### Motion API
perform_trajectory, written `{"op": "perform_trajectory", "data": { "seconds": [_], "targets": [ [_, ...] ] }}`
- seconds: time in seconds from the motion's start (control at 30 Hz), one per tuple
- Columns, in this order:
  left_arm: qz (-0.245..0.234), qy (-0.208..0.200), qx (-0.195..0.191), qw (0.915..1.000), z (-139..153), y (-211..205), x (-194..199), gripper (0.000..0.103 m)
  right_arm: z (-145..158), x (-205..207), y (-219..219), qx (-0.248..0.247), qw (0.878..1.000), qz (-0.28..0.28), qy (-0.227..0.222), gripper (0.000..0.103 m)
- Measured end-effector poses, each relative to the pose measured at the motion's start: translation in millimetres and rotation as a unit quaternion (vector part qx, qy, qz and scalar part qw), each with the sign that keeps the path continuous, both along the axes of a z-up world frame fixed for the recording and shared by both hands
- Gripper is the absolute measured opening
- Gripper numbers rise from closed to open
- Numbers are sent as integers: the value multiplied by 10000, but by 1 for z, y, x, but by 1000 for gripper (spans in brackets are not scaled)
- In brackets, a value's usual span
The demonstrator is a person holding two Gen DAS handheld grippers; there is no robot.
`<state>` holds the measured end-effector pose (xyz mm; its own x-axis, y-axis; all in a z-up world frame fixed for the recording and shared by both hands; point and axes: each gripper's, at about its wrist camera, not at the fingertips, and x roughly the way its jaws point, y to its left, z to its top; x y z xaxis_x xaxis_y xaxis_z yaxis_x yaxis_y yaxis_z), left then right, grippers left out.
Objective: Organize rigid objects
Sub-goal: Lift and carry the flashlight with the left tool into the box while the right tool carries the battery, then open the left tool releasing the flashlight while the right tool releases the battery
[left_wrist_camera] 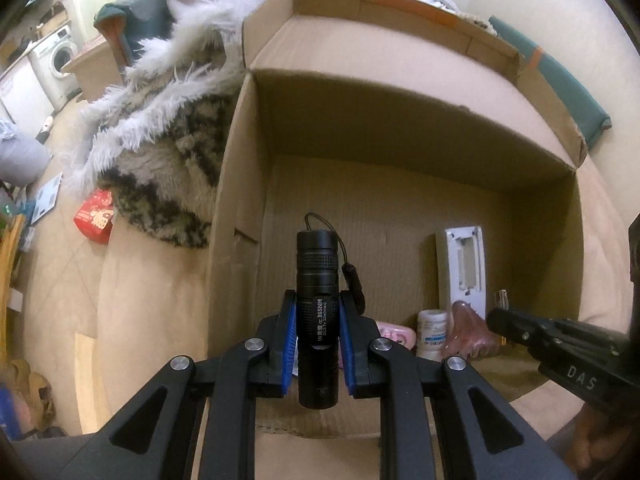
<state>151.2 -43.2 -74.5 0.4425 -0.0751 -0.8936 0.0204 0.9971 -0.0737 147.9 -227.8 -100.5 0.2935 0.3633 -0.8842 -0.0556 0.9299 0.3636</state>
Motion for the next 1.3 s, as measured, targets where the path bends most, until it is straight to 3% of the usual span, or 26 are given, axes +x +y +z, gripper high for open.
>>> {"op": "perform_trajectory", "data": {
  "seconds": [0.4, 0.8, 0.83, 0.9, 0.93, 0.97, 1.03, 1.1, 1.17, 1.3],
  "targets": [
    [-28, 147, 62, 9999, -11, -3, -1, 17, -6, 4, 3, -66, 9999, -82, 108, 11],
    [-143, -33, 181, 9997, -2, -11, -4, 19, 6, 3, -5, 132, 9996, -190, -178, 11],
    [-187, -59, 203, 9996, -1, -13, -5, 22, 9, 3, -6, 154, 9994, -216, -235, 13],
    [-205, -101, 235, 9995, 3, -14, -6, 53, 15, 3, -8, 218, 9988, -267, -358, 26],
    [-175, -173, 236, 9994, 6, -14, -7, 59, 18, 2, -9, 280, 9983, -288, -415, 39],
    [-136, -234, 234, 9994, 9, -14, -8, 62, 21, 2, -10, 335, 9978, -324, -475, 61],
    [-113, -274, 223, 9993, 12, -14, -8, 62, 28, 1, -12, 435, 9960, -423, -655, 76],
    [-114, -272, 179, 9994, 14, -13, -7, 62, 33, 0, -14, 588, 9944, -434, -765, 76],
    [-78, -275, 172, 9994, 15, -11, -8, 62, 35, -1, -17, 683, 9932, -478, -817, 84],
    [-33, -231, 175, 9996, 13, -10, -7, 62, 36, 0, -17, 634, 9933, -480, -844, 88]
  ]
}}
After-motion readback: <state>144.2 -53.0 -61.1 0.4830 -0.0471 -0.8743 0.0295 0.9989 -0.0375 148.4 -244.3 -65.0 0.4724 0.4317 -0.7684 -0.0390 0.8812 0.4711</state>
